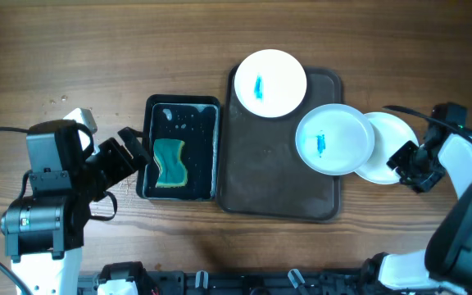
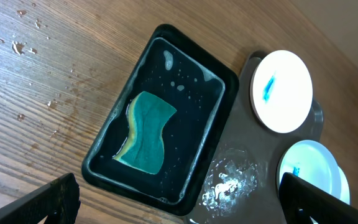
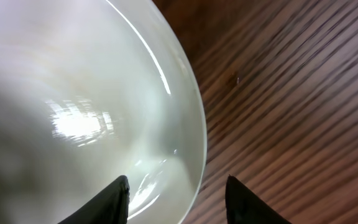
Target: Clean dirty plates on tray and stack at the side
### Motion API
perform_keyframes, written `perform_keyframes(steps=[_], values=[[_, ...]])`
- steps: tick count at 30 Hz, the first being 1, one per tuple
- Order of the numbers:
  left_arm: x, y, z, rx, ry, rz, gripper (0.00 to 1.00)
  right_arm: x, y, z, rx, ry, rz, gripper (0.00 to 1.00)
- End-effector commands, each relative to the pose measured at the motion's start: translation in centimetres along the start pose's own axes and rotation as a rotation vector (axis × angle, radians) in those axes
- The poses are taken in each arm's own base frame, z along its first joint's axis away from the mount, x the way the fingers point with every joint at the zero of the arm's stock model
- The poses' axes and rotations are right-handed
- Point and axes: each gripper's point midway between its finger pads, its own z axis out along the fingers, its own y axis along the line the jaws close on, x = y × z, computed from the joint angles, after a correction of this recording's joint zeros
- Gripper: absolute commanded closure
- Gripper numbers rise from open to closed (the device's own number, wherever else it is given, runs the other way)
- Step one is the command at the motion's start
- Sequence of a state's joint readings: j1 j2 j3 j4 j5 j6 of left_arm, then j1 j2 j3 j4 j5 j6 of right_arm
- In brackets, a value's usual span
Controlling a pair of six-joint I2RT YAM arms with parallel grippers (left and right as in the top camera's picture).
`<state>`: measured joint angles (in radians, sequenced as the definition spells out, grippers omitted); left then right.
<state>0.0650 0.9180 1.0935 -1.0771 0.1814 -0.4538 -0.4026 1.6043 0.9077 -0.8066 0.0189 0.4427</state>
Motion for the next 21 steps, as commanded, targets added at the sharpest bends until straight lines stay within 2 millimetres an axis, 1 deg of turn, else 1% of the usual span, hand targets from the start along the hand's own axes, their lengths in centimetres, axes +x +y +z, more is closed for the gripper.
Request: perform_keyframes(steps=[1,2,3,6,7,9,11,12,14,16,17,19,21], values=[[-0.4,-0.4,-0.4,0.015,-0.012,0.014,0.0,-1.2,2.8,-5.4,-0.186,-0.123,-0.034,0.49],[-0.4,-0.4,-0.4,0.015,-0.012,0.014,0.0,-0.8,3.6,-7.0,-0.254,-0.142,-0.043,0.49],[-0.4,-0.4,-0.4,0.015,-0.012,0.014,0.0,-0.6,4.1,-7.9,-0.291,-0.155,-0.05,0.49],[-0.4,-0.4,-0.4,0.015,-0.012,0.014,0.0,0.6,6.2,-12.2,-0.451,-0.232,-0.106,0.49],[-0.4,-0.4,-0.4,0.015,-0.012,0.014,0.0,0.9,6.6,-13.1,-0.48,-0.253,-0.124,0.49],[-0.4,-0.4,-0.4,0.015,-0.012,0.014,0.0,1.8,8.0,-15.8,-0.558,-0.324,-0.188,0.49],[-0.4,-0.4,-0.4,0.015,-0.012,0.014,0.0,2.7,9.2,-17.8,-0.607,-0.391,-0.266,0.49],[-0.4,-0.4,-0.4,0.015,-0.012,0.014,0.0,3.1,9.7,-18.4,-0.619,-0.412,-0.311,0.48],[-0.4,-0.4,-0.4,0.015,-0.012,0.014,0.0,4.1,10.7,-18.8,-0.631,-0.43,-0.409,0.48],[-0.4,-0.4,-0.4,0.015,-0.012,0.014,0.0,5.0,11.5,-18.2,-0.62,-0.412,-0.487,0.47],[-0.4,-0.4,-0.4,0.015,-0.012,0.014,0.0,5.1,11.6,-17.6,-0.601,-0.405,-0.517,0.46],[-0.4,-0.4,-0.4,0.015,-0.012,0.014,0.0,4.5,11.4,-16.3,-0.527,-0.406,-0.554,0.43],[-0.4,-0.4,-0.4,0.015,-0.012,0.014,0.0,3.4,10.7,-14.8,-0.433,-0.408,-0.554,0.38]])
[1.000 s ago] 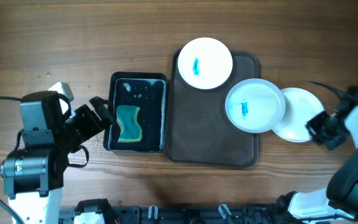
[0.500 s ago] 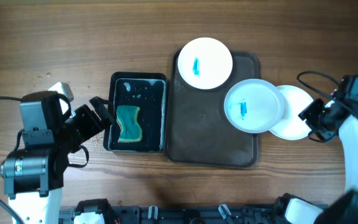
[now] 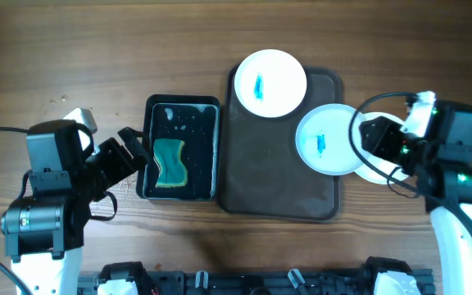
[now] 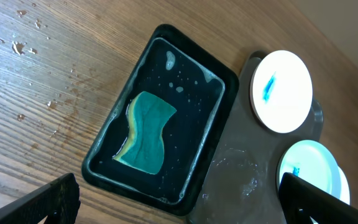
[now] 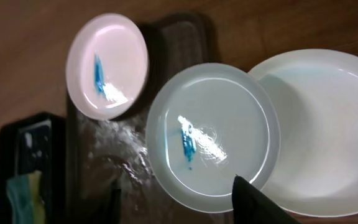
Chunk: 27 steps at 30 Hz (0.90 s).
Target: Clean dirty plates on tray and stack at the side
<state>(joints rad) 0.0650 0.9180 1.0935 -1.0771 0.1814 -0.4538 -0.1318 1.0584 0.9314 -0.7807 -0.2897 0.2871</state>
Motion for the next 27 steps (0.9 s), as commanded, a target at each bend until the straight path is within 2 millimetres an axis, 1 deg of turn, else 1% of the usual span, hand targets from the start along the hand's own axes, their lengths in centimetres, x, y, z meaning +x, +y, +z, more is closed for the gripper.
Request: perform_keyframes(steps=[1,2,3,4,6,9,10,12,13,15,16,17,20,22,24,25,26,27], values=[[-0.4,-0.4,-0.4,0.015,-0.012,0.014,0.0,-0.3,-3.2,1.8,0.169,0.039,-0.096,0.33],[-0.4,-0.4,-0.4,0.015,-0.012,0.014,0.0,-0.3,-4.2,2.4,0.22,0.052,-0.092,0.26],[-0.4,-0.4,-0.4,0.015,-0.012,0.014,0.0,-0.1,-4.8,2.8,0.246,0.067,-0.088,0.24],[-0.4,-0.4,-0.4,0.015,-0.012,0.014,0.0,0.5,-5.0,4.4,0.237,0.118,-0.078,0.25],[-0.4,-0.4,-0.4,0.015,-0.012,0.014,0.0,1.2,-5.3,5.9,0.226,0.173,-0.066,0.24],[-0.4,-0.4,-0.4,0.015,-0.012,0.014,0.0,2.1,-6.5,7.9,0.258,0.233,-0.054,0.27],[-0.4,-0.4,-0.4,0.015,-0.012,0.014,0.0,2.3,-7.0,8.3,0.276,0.245,-0.053,0.28],[-0.4,-0.4,-0.4,0.015,-0.012,0.014,0.0,2.2,-8.6,9.0,0.356,0.246,-0.033,0.31],[-0.4,-0.4,-0.4,0.015,-0.012,0.014,0.0,2.2,-9.6,9.0,0.418,0.235,0.003,0.31],[-0.4,-0.4,-0.4,0.015,-0.012,0.014,0.0,2.0,-10.7,9.0,0.485,0.22,0.036,0.33],[-0.4,-0.4,-0.4,0.015,-0.012,0.014,0.0,1.9,-10.7,9.3,0.482,0.213,0.036,0.34],[-0.4,-0.4,-0.4,0.015,-0.012,0.014,0.0,1.8,-10.2,9.7,0.442,0.215,0.026,0.36],[-0.4,-0.4,-0.4,0.015,-0.012,0.014,0.0,2.2,-9.2,11.0,0.358,0.242,-0.008,0.44],[-0.4,-0.4,-0.4,0.015,-0.012,0.014,0.0,3.0,-9.6,11.7,0.363,0.274,-0.002,0.48],[-0.4,-0.4,-0.4,0.015,-0.012,0.014,0.0,4.1,-10.2,12.4,0.377,0.312,0.003,0.55],[-0.4,-0.4,-0.4,0.015,-0.012,0.014,0.0,4.8,-10.6,12.8,0.386,0.337,0.006,0.61],[-0.4,-0.4,-0.4,0.015,-0.012,0.014,0.0,5.2,-10.8,13.0,0.39,0.352,0.009,0.75],[-0.4,-0.4,-0.4,0.015,-0.012,0.014,0.0,5.4,-10.9,13.1,0.392,0.362,0.011,0.92]])
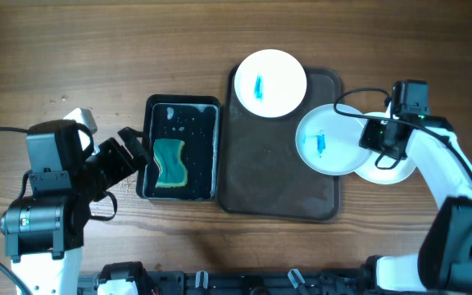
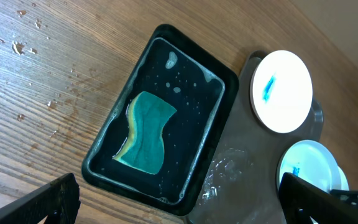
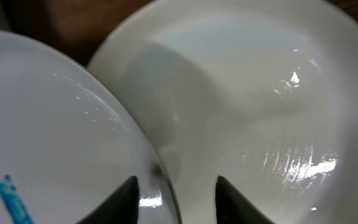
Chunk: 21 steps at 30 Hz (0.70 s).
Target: Clean dirty plates on tray and stack at the side
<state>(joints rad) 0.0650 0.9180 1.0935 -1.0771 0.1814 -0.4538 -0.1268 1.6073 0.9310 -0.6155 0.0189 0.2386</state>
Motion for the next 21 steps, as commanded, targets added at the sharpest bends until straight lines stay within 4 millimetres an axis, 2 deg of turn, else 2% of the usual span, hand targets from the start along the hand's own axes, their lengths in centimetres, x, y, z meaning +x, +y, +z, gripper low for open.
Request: perform_keyframes(steps=[1,4,7,12,14,18,21], values=[[-0.4,-0.4,-0.4,0.015,-0.012,0.014,0.0,1.7,-0.1,1.6,0.002,0.08,-0.003,0.96],[-0.4,-0.4,-0.4,0.015,-0.012,0.014,0.0,1.8,0.3,-0.2,-0.02,0.067,-0.008,0.96],[-0.4,-0.4,-0.4,0.015,-0.012,0.014,0.0,1.6,1.5,-2.8,-0.097,0.027,-0.041,0.96],[-0.4,-0.4,-0.4,0.015,-0.012,0.014,0.0,2.4,5.9,-8.8,-0.329,-0.056,-0.099,0.96],[-0.4,-0.4,-0.4,0.015,-0.012,0.014,0.0,3.0,7.5,-10.0,-0.371,-0.067,-0.124,0.96],[-0.4,-0.4,-0.4,0.015,-0.012,0.014,0.0,5.4,11.0,-10.0,-0.4,-0.013,-0.154,0.96],[-0.4,-0.4,-0.4,0.015,-0.012,0.014,0.0,7.2,10.9,-7.8,-0.269,0.033,-0.077,0.96]])
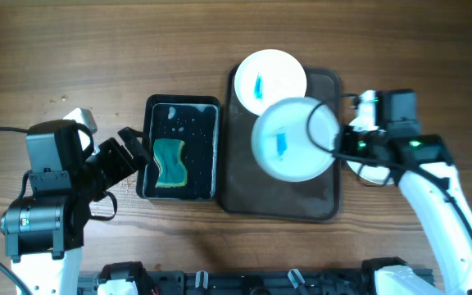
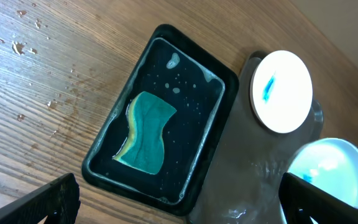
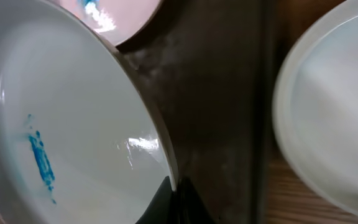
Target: Clean dirty plates on tray and stack at the side
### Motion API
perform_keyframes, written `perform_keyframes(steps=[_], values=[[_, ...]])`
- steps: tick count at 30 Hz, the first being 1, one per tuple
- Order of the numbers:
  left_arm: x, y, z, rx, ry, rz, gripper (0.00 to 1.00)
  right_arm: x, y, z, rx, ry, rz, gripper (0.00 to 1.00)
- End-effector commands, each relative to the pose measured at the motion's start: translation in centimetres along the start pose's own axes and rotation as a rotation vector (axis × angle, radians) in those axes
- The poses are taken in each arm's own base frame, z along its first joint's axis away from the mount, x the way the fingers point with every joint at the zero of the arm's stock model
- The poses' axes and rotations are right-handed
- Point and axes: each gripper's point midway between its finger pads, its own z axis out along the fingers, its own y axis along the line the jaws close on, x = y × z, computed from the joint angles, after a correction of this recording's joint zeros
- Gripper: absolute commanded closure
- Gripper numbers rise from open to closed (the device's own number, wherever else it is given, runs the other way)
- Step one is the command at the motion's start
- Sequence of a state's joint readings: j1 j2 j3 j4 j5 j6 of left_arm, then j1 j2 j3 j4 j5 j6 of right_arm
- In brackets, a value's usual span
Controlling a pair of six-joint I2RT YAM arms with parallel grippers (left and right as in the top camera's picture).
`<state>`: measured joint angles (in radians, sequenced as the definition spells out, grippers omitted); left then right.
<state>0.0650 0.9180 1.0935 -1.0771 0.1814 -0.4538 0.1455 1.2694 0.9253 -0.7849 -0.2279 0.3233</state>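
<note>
My right gripper is shut on the right rim of a white plate with a blue smear, holding it tilted above the brown tray. The same plate shows in the left wrist view as a raised white plate. A second smeared plate lies on the tray's far end. A clean white plate rests on the table right of the tray. My left gripper hovers open beside the basin, holding nothing.
A black basin of soapy water stands left of the tray with a teal-and-yellow sponge lying in it. Water droplets speckle the wood at the far left. The tray's surface is wet.
The right gripper's fingers stood open astride the rim of the nearer smeared plate on the tray's right side. Now they are shut on it, and the plate is lifted and further left, over the tray's middle.
The right gripper was open low beside the clean plate on the table. Then it was higher, looking down on both smeared plates. Then it was at the nearer smeared plate's rim, and now it holds that plate raised. The left arm stayed still throughout.
</note>
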Motion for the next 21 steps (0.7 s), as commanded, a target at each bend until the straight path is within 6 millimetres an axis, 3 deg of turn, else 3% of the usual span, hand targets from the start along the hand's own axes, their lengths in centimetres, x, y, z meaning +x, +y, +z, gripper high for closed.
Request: perform_keyframes(steps=[1,5,9,21], values=[[-0.4,-0.4,-0.4,0.015,-0.012,0.014,0.0,2.6,-0.9,2.7,0.133,0.065,0.144,0.96],[-0.4,-0.4,-0.4,0.014,-0.011,0.014,0.0,4.1,-1.8,5.5,0.182,0.125,0.164,0.96],[-0.4,-0.4,-0.4,0.014,-0.011,0.014,0.0,3.7,-0.1,8.0,0.071,0.152,0.071,0.96],[-0.4,-0.4,-0.3,0.014,-0.01,0.013,0.0,3.7,-1.8,8.4,0.158,0.144,0.053,0.96]])
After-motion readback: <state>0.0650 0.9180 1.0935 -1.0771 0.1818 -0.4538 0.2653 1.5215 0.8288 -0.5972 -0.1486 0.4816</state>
